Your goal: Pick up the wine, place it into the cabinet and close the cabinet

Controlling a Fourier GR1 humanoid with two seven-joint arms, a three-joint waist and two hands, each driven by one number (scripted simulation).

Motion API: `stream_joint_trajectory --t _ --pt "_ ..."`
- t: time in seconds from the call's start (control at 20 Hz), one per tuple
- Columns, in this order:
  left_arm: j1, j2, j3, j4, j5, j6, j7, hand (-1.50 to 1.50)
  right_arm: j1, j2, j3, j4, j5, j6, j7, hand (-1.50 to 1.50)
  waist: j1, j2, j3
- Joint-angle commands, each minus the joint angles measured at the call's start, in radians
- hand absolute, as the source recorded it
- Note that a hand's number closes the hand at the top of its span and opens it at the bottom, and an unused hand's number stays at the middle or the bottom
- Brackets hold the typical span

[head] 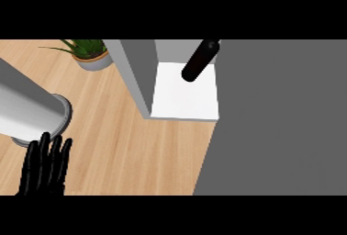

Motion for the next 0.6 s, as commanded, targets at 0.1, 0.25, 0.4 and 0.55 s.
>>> stream_joint_trajectory --t 0.1,0.25,0.4,0.55 --pt "0.063 0.068 0.1 -0.035 0.081 -0.098 -0.014 -1.5 -0.13 0.148 0.226 -0.01 -0.021 -0.074 0.121 1.5 0.027 0.002 -0.003" --pt "0.089 0.097 0.126 -0.054 0.092 -0.117 -0.011 -1.5 -0.232 0.183 0.273 0.066 0.037 -0.178 0.13 1.5 0.022 0.0 -0.001" --pt "0.099 0.11 0.171 -0.032 0.134 -0.189 -0.031 -1.5 -0.38 0.185 0.303 0.181 0.057 -0.294 0.123 1.5 0.027 0.006 -0.002" --pt "0.136 0.171 0.245 -0.049 0.181 -0.25 -0.02 -1.5 -0.547 0.186 0.283 0.265 0.039 -0.419 0.139 1.5 0.036 0.009 0.0"
